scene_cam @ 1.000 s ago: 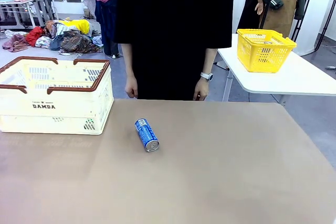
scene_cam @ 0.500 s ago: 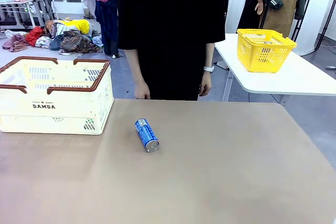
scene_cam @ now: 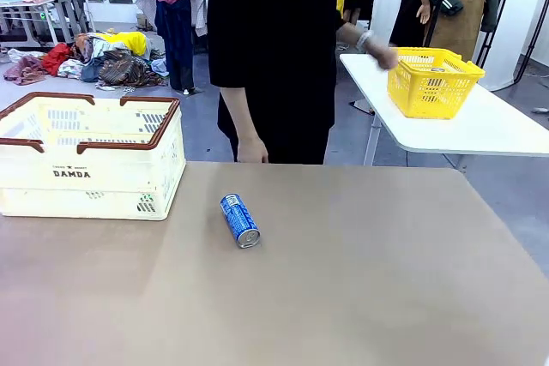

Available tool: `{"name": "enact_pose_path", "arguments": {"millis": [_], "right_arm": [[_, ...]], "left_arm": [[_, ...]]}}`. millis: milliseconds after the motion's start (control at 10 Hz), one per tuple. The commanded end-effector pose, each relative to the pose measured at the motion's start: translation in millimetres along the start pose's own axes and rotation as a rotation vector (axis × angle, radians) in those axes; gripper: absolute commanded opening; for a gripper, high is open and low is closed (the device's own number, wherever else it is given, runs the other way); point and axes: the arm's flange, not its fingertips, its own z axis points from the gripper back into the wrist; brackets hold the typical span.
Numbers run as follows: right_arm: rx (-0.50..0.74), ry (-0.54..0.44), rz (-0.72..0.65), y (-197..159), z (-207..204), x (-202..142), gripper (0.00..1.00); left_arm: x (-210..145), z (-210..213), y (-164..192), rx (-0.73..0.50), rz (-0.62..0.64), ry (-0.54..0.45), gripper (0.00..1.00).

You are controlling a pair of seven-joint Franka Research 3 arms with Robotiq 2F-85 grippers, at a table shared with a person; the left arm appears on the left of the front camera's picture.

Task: Place the drinks into the Shopping basket.
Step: Pick up one drink and place it into the Shopping basket.

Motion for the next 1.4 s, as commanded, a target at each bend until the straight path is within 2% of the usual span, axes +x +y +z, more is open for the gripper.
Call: {"name": "enact_pose_path", "arguments": {"millis": [0,200,300,400,500,600,700,800,900,1000,1300], "right_arm": [[0.014,-0.004,0.023,0,1,1,1.0],[0.014,-0.004,0.023,0,1,1,1.0],[0.014,-0.004,0.023,0,1,1,1.0],[0.014,-0.004,0.023,0,1,1,1.0],[0.014,-0.004,0.023,0,1,1,1.0],[0.014,-0.004,0.023,0,1,1,1.0],[0.014,-0.004,0.023,0,1,1,1.0],[0.014,-0.004,0.023,0,1,1,1.0],[0.014,-0.004,0.023,0,1,1,1.0],[0.014,-0.004,0.023,0,1,1,1.0],[0.014,-0.004,0.023,0,1,1,1.0]], "left_arm": [[21,-78,-86,0.253,0.079,0.033,1.0],[32,-170,-132,0.468,0.024,0.247,1.0],[40,-217,-144,0.563,0.019,0.306,1.0],[40,-274,-154,0.629,0.016,0.415,1.0],[39,-323,-159,0.654,0.04,0.482,1.0],[31,-367,-160,0.626,0.095,0.474,1.0],[21,-403,-159,0.673,0.241,0.338,1.0],[15,-411,-159,0.671,0.28,0.42,1.0],[24,-383,-168,0.604,0.245,0.432,1.0],[3,-420,-151,0.658,0.208,0.44,1.0],[10,-420,-153,0.643,0.238,0.442,1.0]]}}
